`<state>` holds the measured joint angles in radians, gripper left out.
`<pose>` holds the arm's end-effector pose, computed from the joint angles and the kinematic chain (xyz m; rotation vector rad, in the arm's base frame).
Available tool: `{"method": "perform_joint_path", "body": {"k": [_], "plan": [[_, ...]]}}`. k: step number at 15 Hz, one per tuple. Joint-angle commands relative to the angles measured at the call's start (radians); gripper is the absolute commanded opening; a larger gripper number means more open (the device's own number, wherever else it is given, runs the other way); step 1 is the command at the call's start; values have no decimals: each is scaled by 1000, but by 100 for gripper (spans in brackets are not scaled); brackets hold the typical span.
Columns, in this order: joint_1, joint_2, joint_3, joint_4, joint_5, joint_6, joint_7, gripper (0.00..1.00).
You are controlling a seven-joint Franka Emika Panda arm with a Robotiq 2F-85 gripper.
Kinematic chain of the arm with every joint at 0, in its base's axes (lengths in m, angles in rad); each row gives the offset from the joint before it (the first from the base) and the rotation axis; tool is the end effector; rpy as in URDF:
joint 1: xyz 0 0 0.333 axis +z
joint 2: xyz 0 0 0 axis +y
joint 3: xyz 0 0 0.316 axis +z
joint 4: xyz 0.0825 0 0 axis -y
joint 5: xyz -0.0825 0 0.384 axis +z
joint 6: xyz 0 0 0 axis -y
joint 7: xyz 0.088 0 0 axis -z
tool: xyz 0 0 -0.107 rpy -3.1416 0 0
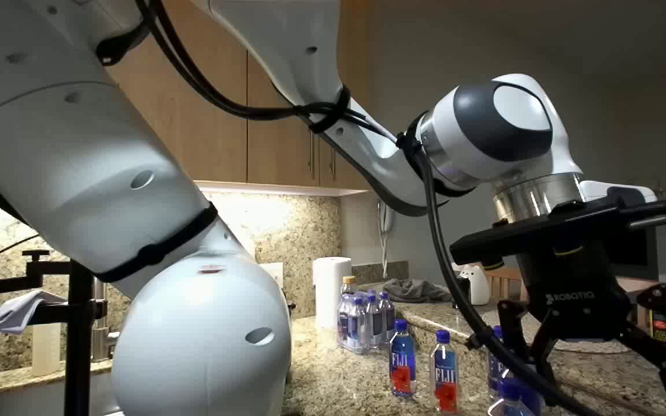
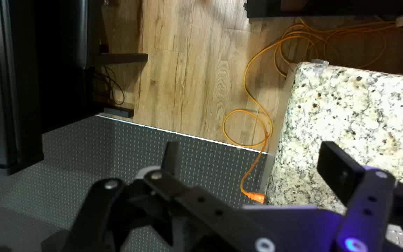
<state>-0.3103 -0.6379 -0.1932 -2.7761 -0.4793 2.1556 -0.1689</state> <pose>0.2914 -0.1754 0.3920 2.8606 -0.0491 -0.0969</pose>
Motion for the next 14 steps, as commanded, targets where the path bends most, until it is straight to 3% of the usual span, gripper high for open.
{"method": "perform_joint_path", "body": {"k": [1, 11, 14], "plan": [[4, -1, -2, 2, -1, -4, 1, 100], [4, -1, -2, 2, -1, -4, 1, 100], [42, 35, 21, 28, 37, 6, 33, 100]]}}
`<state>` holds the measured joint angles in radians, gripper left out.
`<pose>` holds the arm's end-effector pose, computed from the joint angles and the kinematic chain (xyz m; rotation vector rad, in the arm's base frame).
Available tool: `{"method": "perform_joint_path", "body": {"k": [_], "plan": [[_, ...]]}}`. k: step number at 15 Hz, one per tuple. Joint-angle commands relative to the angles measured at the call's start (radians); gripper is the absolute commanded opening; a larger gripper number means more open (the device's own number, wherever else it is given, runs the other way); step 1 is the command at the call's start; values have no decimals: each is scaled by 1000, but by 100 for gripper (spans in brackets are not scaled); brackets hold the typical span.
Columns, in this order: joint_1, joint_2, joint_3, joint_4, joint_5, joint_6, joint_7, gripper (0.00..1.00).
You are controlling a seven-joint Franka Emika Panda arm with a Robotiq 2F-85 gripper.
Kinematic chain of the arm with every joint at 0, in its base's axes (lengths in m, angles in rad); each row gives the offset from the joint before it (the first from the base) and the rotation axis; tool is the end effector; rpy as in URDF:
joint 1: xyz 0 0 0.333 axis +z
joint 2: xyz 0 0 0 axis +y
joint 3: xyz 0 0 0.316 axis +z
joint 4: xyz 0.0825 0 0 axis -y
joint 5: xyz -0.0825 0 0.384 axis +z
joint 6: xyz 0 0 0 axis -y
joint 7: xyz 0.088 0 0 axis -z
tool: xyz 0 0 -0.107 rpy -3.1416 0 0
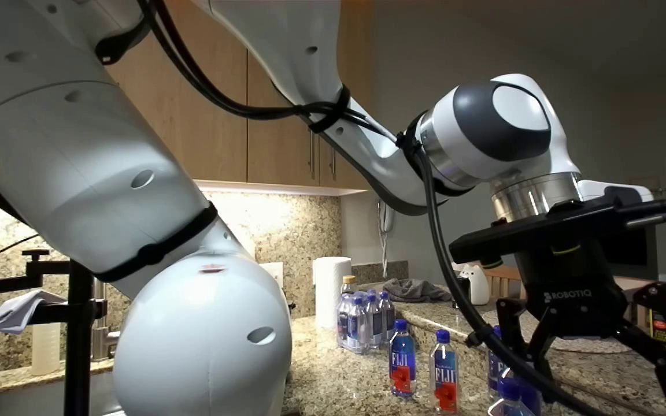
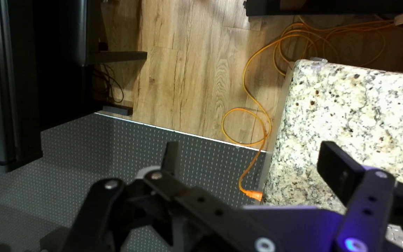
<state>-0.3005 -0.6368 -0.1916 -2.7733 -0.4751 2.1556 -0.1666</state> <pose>0.2940 -0.1723 0.3929 2.8621 -0.0407 -0.0913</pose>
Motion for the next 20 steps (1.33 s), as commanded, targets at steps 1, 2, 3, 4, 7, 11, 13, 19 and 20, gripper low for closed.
{"method": "perform_joint_path", "body": {"k": [1, 2, 3, 4, 7, 11, 13, 19, 20], "plan": [[47, 44, 26, 34, 44, 4, 37, 100], [70, 54, 35, 46, 62, 13, 46, 100], [88, 63, 39, 55, 80, 17, 49, 100], [113, 78, 43, 70, 111, 23, 46, 100], [169, 130, 56, 122, 193, 48, 47, 100], [218, 232, 82, 222, 297, 100, 97, 100], [234, 290, 93, 264, 353, 173, 143, 100], [239, 366, 129, 322, 385, 252, 190, 100], [241, 384, 133, 335, 386, 254, 196, 100]]}}
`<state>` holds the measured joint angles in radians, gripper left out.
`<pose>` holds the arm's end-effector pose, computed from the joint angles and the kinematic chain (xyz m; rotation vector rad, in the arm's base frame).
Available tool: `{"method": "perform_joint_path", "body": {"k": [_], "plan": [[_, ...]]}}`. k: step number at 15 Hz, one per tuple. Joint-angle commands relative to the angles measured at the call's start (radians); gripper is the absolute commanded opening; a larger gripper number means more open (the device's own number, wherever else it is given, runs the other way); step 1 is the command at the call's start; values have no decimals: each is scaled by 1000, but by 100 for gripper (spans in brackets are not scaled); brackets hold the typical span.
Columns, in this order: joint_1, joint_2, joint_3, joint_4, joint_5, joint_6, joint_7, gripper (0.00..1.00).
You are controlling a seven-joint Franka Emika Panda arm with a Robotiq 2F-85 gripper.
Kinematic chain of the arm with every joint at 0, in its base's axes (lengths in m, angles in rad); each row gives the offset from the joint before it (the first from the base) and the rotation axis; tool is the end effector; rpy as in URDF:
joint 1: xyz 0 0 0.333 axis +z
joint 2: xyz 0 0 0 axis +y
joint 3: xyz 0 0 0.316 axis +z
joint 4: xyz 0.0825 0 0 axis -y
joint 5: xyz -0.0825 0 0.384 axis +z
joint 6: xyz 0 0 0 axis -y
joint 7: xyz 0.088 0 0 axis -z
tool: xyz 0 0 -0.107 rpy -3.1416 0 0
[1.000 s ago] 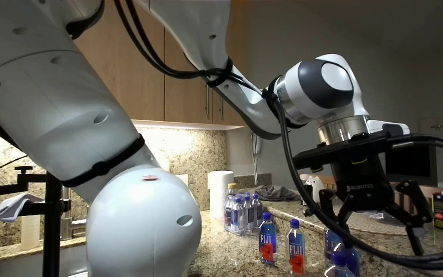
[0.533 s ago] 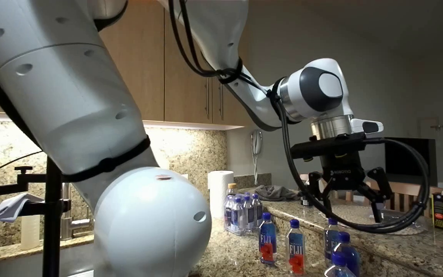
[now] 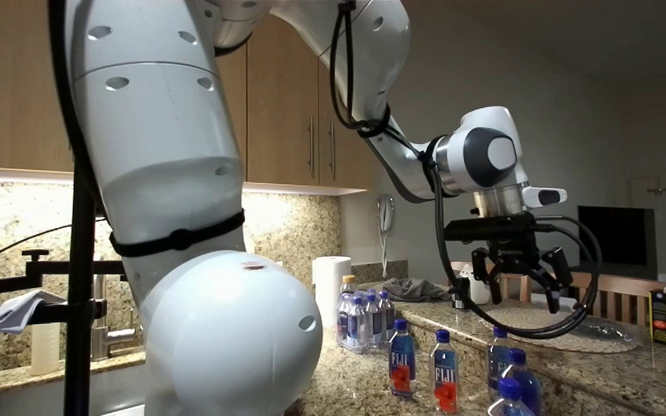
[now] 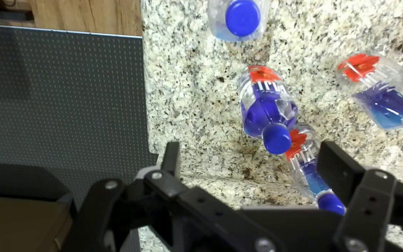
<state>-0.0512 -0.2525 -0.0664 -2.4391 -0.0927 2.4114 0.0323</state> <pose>0.4684 -0.0563 0.4202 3.0577 -0.1339 0.3415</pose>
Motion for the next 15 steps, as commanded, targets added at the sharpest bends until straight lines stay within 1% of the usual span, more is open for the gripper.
{"method": "perform_joint_path", "body": {"k": [1, 2, 4, 7, 11, 13, 15], "plan": [[-7, 9, 9, 8, 4, -2, -1, 100], [-7, 13, 9, 11, 4, -2, -1, 100], [-14, 28, 22, 18, -21, 11, 42, 100], [-9, 69, 36, 51, -18, 8, 87, 100], [-3, 151, 65, 109, -6, 23, 212, 100], [5, 198, 68, 141, 26, 24, 269, 100], [5, 243, 72, 162, 4, 46, 368, 100]]}}
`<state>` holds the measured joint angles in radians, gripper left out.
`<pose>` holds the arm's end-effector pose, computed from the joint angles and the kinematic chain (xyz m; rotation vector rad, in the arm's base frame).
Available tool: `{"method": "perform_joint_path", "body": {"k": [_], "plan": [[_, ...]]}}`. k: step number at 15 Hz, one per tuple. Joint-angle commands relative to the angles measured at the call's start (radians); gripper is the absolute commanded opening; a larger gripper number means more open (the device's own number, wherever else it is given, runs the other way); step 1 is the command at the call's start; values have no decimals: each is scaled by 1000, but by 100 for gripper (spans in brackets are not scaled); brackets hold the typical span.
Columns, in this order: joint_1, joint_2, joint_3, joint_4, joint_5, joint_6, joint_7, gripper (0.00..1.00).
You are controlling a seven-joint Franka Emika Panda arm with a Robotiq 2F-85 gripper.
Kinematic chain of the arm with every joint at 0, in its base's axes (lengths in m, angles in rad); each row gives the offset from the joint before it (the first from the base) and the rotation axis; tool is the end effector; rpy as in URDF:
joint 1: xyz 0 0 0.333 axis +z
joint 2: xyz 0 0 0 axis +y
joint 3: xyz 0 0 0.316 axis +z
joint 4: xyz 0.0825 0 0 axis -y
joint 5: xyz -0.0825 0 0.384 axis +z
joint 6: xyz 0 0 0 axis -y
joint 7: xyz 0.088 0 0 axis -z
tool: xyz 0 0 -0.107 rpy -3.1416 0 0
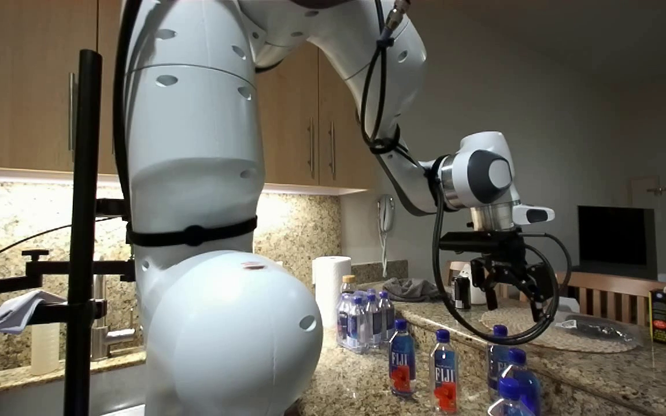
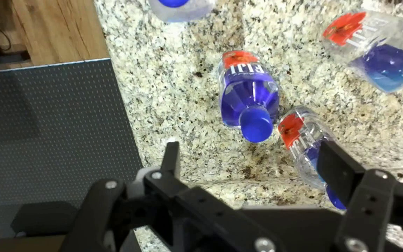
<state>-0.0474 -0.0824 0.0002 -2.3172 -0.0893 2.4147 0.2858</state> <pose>0.5146 -0.0248 0.3935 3.0565 -0.4176 0.2881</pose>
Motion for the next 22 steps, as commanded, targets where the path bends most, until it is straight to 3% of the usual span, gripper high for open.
{"method": "perform_joint_path", "body": {"k": [1, 7, 14, 15, 17, 22], "plan": [[3, 96, 2, 49, 2, 58, 145, 100], [29, 224, -16, 101, -15, 130, 222, 100], [74, 324, -54, 161, -9, 103, 216, 100], [77, 332, -62, 167, -10, 95, 216, 76], [82, 341, -72, 173, -9, 92, 203, 68], [78, 344, -71, 176, 15, 79, 165, 34]]}}
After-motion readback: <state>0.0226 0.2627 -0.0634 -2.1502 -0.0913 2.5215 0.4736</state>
